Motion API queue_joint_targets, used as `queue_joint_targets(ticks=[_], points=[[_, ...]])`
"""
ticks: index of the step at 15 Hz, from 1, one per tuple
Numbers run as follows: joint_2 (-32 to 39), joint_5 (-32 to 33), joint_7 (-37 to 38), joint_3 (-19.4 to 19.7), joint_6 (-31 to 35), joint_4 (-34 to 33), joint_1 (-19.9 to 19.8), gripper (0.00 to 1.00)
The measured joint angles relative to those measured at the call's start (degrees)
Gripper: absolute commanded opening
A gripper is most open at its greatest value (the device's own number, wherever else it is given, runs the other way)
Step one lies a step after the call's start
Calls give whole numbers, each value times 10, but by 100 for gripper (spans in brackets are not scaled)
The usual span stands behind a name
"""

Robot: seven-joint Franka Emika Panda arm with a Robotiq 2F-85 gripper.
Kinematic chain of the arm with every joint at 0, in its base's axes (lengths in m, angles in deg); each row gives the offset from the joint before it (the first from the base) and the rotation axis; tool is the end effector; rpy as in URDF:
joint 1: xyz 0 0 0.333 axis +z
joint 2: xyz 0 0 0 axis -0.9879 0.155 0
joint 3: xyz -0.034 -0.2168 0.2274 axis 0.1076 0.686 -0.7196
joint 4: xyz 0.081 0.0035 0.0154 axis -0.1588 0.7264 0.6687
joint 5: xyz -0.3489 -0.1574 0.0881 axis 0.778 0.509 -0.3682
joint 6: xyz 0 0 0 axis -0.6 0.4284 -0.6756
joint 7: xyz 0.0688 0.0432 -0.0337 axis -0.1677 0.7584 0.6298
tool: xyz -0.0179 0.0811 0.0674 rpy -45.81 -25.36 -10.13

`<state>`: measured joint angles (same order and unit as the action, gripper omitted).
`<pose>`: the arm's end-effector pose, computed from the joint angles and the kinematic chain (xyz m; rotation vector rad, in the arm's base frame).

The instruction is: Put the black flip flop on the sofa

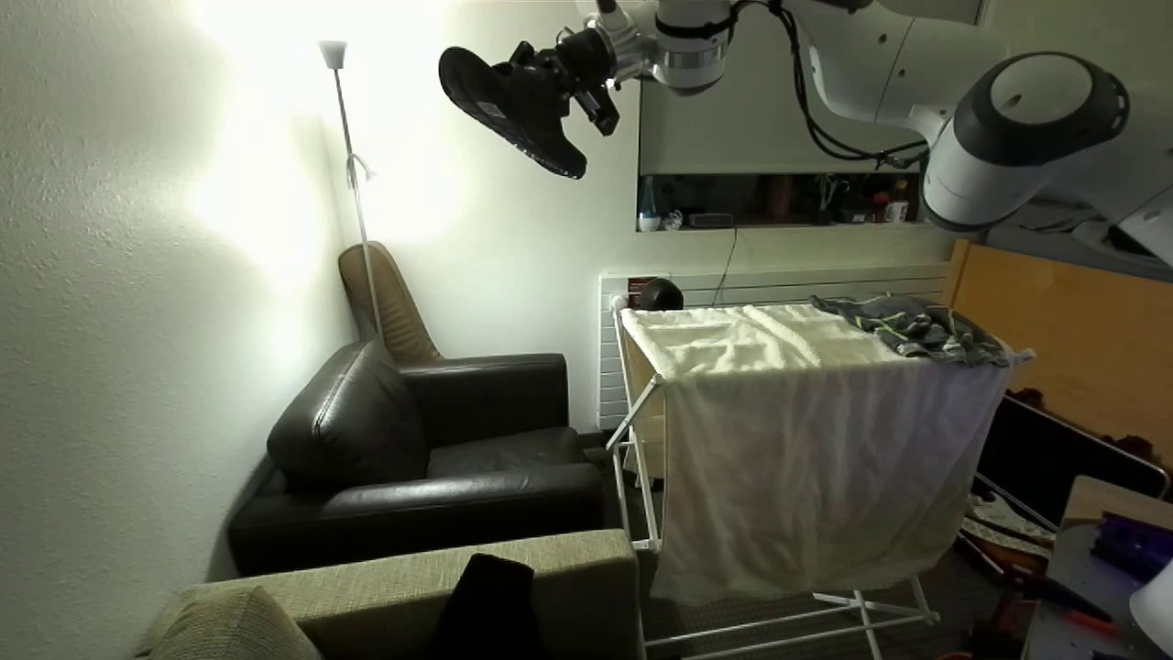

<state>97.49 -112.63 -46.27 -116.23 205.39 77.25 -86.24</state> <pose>0.7686 0.1643 0.6096 -1.2829 -2.0460 -1.5935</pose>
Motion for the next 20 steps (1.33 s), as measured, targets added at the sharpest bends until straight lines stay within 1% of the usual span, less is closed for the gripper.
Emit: queue_joint_targets(ticks=[5, 8, 12, 20], points=[[0, 0, 0, 0, -1, 0, 1, 2], [0, 3, -7, 0, -15, -1, 2, 2], [4, 7, -36, 0, -47, -10, 4, 2], [16, 9, -108, 0, -88, -32, 13, 2]])
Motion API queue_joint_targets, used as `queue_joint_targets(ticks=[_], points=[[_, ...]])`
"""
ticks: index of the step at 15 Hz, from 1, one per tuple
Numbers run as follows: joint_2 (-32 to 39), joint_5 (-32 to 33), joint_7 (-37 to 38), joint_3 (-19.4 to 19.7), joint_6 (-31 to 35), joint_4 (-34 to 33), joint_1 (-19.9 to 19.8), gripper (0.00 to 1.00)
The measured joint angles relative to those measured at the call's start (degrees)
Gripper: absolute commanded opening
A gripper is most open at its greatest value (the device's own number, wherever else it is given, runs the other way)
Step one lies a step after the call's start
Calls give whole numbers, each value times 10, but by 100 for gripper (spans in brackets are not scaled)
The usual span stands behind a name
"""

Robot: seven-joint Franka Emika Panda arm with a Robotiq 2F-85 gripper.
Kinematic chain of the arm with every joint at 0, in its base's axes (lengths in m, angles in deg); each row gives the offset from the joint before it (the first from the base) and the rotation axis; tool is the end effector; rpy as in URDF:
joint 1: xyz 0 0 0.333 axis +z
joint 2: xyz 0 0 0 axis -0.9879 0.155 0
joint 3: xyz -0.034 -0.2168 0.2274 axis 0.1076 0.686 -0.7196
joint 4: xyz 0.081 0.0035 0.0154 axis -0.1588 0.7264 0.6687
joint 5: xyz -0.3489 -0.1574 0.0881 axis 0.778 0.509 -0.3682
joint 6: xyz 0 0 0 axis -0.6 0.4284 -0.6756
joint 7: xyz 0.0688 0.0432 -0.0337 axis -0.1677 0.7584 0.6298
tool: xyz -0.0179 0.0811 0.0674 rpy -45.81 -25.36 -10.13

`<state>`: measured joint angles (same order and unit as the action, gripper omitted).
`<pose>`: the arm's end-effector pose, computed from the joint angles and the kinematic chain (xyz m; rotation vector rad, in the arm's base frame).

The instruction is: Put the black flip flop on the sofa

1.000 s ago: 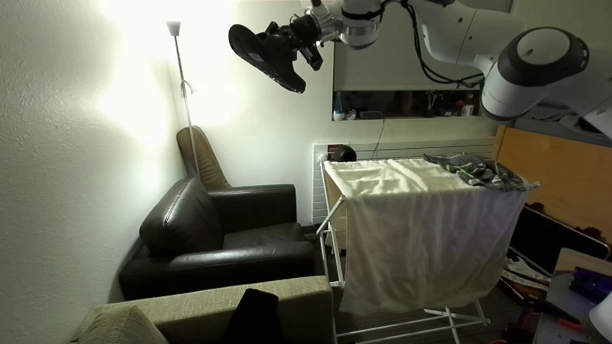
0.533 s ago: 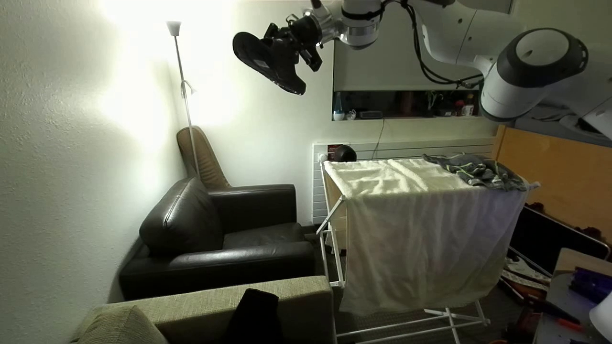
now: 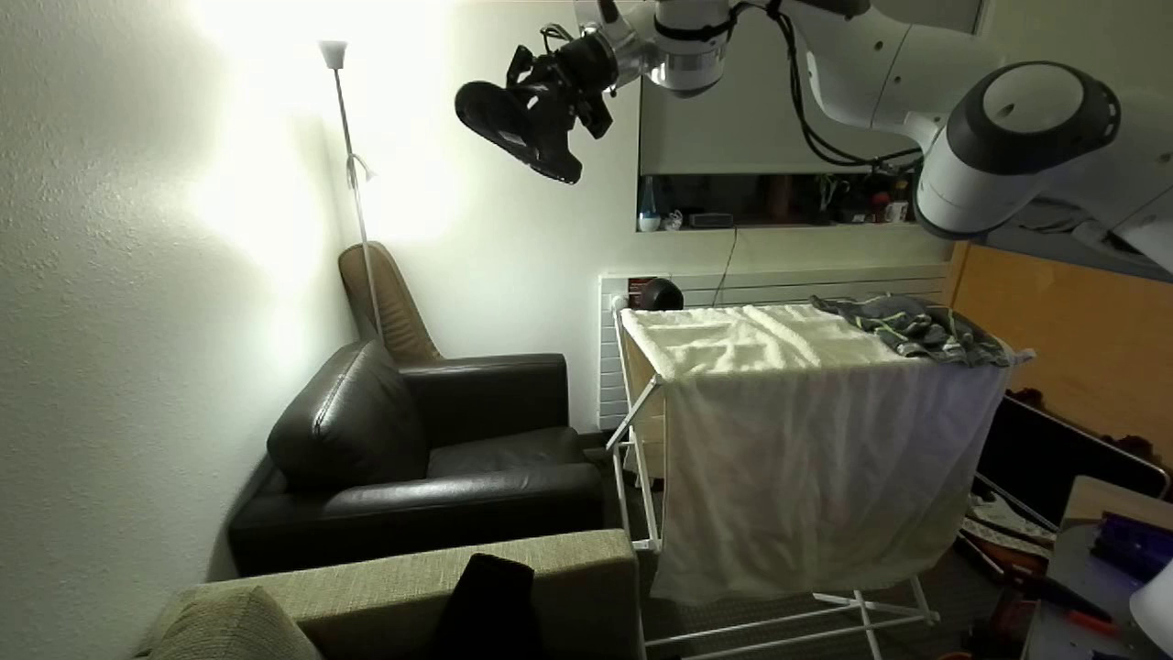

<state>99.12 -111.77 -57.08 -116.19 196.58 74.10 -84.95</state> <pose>0.7593 0.1772 0.5981 -1.0068 -2.2546 -1.5381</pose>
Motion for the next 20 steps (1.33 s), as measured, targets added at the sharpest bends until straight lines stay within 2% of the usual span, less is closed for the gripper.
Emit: queue_joint_targets(ticks=[5, 8, 20], points=[[3, 0, -41, -2, -30, -6, 8, 2], [20, -5, -49, 5, -89, -56, 29, 2], [20, -5, -70, -37, -124, -54, 23, 2]])
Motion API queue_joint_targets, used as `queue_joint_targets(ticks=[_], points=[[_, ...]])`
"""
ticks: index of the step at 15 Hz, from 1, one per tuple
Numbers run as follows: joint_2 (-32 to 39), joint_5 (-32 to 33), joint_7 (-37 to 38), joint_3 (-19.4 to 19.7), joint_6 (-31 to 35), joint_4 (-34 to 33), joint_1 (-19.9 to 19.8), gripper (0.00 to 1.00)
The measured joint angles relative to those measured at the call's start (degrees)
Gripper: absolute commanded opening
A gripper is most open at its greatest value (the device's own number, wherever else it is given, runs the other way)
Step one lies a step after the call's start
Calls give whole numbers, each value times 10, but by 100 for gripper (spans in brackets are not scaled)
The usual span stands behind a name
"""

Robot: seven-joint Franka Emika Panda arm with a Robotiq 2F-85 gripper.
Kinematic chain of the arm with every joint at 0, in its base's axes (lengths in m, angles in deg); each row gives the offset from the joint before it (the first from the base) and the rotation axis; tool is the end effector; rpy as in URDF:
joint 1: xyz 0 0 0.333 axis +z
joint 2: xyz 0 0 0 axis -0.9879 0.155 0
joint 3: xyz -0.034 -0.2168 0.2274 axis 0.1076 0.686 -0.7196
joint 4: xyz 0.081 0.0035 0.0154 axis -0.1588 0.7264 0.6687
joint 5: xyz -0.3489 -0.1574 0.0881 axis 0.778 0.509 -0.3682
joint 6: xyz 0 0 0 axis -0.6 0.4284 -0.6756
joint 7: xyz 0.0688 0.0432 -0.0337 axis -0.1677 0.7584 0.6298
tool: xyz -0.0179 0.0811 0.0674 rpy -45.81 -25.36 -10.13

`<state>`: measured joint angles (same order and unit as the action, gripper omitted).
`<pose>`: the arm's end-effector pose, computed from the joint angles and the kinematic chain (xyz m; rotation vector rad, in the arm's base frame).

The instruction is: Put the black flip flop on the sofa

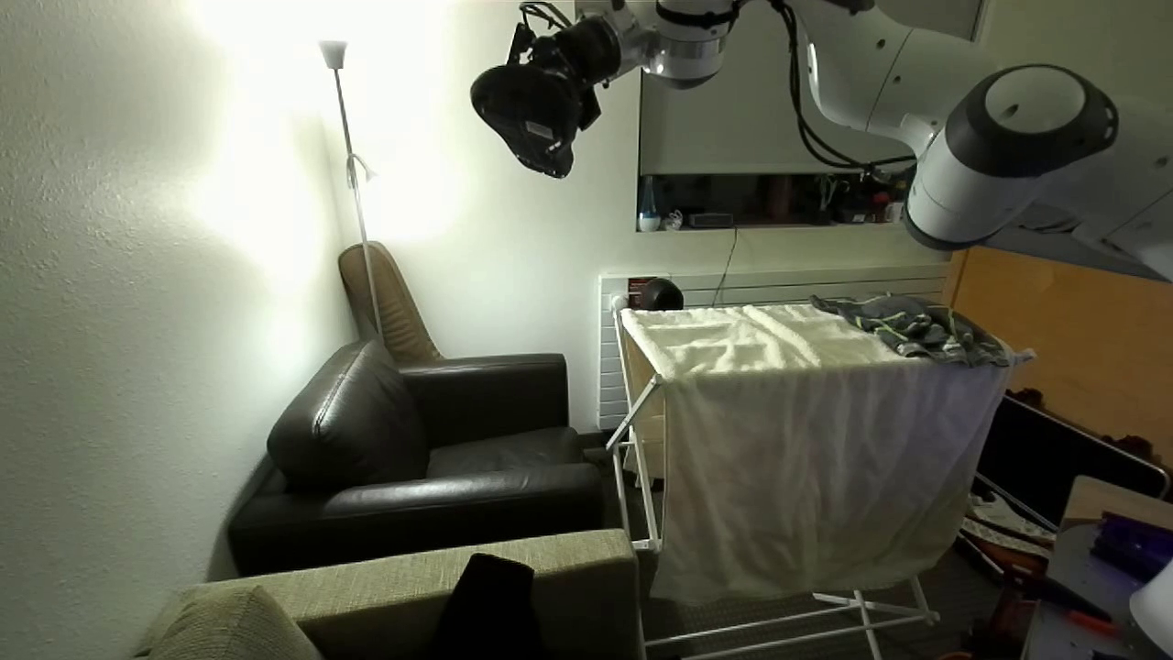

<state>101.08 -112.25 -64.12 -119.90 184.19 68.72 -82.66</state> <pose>0.7309 0.2061 0.6063 -0.6439 -2.3016 -1.4864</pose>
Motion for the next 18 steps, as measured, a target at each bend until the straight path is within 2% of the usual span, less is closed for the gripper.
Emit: queue_joint_targets(ticks=[10, 18], points=[[0, 0, -4, -5, -24, 4, 0, 2], [-1, 1, -62, -6, -75, 5, 17, 2]])
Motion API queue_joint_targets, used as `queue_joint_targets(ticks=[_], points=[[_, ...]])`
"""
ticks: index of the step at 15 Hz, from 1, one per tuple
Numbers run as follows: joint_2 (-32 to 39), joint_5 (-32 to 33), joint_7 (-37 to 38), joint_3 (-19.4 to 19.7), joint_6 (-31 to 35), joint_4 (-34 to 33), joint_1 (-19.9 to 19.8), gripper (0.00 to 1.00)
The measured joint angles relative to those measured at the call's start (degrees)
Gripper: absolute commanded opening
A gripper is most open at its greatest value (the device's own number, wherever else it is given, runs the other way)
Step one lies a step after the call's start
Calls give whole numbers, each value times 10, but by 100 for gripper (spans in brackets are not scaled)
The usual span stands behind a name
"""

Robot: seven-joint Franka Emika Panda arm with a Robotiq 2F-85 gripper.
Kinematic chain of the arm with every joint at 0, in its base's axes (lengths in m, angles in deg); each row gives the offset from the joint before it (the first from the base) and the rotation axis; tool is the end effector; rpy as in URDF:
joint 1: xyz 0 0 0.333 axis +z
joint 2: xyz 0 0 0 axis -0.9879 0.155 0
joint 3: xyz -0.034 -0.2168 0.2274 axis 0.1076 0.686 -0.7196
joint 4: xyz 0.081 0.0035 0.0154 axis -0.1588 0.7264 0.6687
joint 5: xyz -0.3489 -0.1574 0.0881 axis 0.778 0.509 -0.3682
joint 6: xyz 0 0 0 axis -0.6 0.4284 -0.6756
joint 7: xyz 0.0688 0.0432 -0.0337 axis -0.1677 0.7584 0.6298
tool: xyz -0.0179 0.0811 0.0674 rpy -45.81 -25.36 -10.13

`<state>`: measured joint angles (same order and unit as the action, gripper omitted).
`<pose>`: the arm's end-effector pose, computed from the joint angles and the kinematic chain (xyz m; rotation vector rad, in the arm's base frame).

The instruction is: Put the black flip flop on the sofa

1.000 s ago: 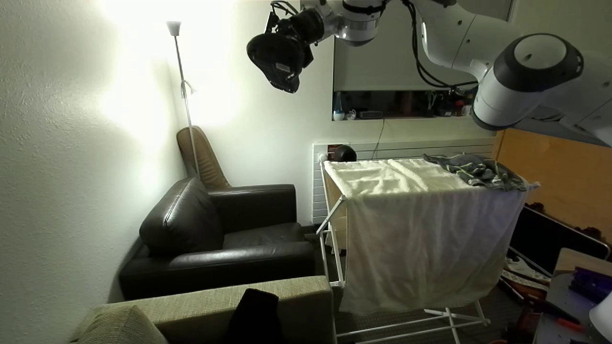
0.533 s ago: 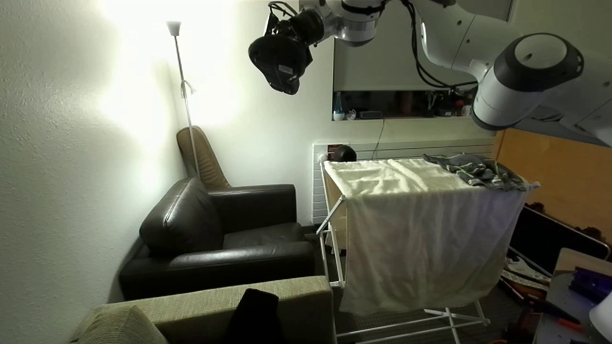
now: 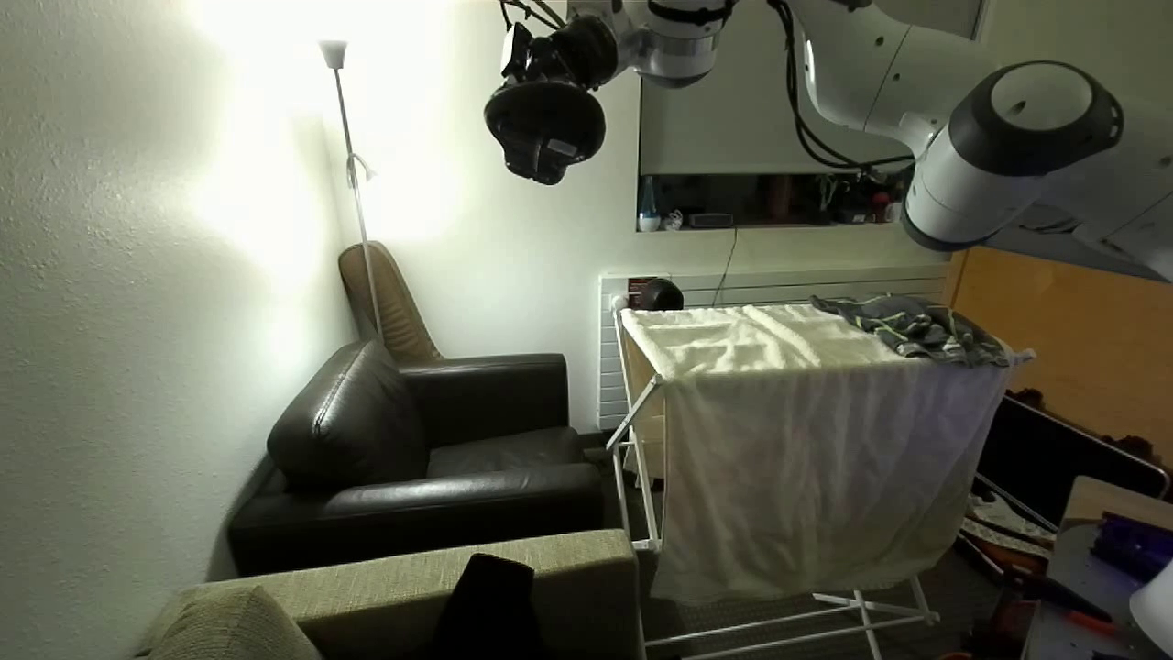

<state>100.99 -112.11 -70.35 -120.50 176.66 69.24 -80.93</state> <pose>0.7083 0.2393 0.5971 -0.3779 -2.3508 -1.3882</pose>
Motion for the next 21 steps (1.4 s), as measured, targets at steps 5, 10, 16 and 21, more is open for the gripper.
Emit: queue_joint_targets(ticks=[5, 10, 16, 21], points=[[-1, 0, -41, -1, -32, 0, 16, 2], [-2, 0, -66, -1, -44, 0, 25, 2], [-2, 0, -68, -1, -43, -1, 22, 8], [-2, 0, -68, -1, -42, -3, 20, 8]])
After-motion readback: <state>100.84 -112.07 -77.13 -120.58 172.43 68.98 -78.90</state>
